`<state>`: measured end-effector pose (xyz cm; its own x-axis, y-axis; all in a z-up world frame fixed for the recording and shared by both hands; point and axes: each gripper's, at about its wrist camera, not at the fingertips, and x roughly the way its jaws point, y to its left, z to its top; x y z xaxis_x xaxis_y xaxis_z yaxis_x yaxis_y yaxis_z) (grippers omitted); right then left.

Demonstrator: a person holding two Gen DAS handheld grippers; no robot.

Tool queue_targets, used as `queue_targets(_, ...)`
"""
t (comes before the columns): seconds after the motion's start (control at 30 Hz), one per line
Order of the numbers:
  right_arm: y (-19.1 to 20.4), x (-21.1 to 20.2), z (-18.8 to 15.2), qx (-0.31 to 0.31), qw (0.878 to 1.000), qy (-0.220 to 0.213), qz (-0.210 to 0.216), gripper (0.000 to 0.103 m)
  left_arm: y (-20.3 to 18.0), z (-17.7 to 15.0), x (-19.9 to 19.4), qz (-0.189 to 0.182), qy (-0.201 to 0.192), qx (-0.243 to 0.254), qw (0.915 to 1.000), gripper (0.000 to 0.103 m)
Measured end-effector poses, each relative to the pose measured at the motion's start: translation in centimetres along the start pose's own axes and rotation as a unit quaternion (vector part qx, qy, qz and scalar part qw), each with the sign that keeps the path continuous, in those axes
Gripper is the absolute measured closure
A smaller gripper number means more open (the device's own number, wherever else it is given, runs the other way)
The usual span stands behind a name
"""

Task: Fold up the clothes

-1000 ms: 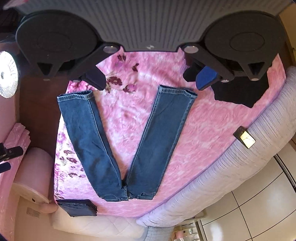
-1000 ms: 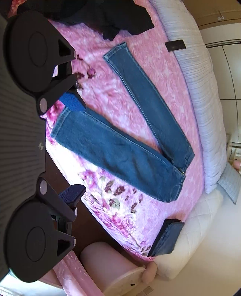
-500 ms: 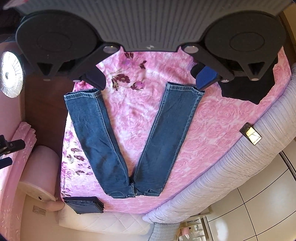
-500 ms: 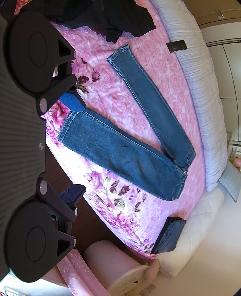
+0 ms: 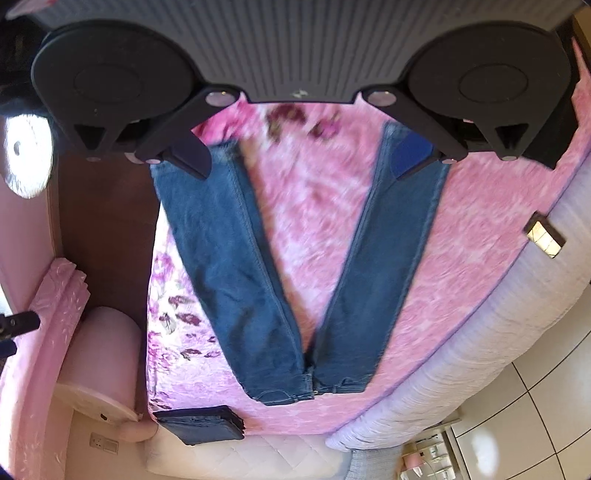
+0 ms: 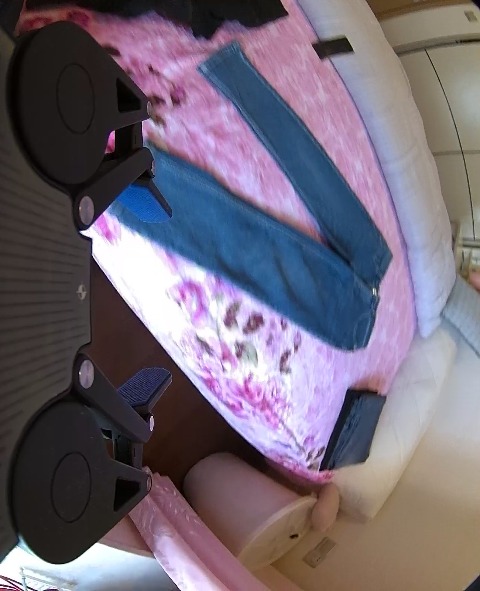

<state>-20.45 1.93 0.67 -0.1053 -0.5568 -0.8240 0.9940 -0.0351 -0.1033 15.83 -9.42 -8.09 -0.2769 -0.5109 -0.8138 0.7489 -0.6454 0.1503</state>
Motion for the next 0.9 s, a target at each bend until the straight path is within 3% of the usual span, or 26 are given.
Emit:
queue_targets(0.17, -8.1, 4.5, 4.1, 0.0, 1.0, -0.01, 0.008, 0.015, -3.3, 5.9, 5.7, 0.025, 0.021, -0.033, 0.9989, 0.001)
queue_targets(0.33, -15.7, 8.1, 9.6, -0.052, 0.998, -0.019, 0.015, 0.015, -6.2, 11.5, 10.8, 0.025, 0.041, -0.081, 0.9956, 0.001)
queue_targets(0.53, -22.9, 13.2, 16.2, -0.122, 0.992, -0.035, 0.005, 0.015, -9.6, 16.5, 14.9, 0.037, 0.036, -0.051, 0.9973, 0.001)
queue_targets(0.63, -24.2, 16.2, 19.9, -0.154, 0.987, -0.052, 0.019, 0.015, -10.1, 18.3, 17.4, 0.054, 0.034, -0.04, 0.9971, 0.001)
queue_targets(0.77, -24.0, 20.9, 24.7, -0.214, 0.973, -0.071, 0.045, 0.015, -9.5, 19.8, 21.9, 0.073, 0.038, -0.061, 0.9947, 0.001)
queue_targets(0.9, -22.6, 24.9, 28.6, -0.315, 0.942, -0.096, 0.067, 0.015, -8.9, 21.1, 26.6, 0.077, 0.071, -0.094, 0.9901, 0.002)
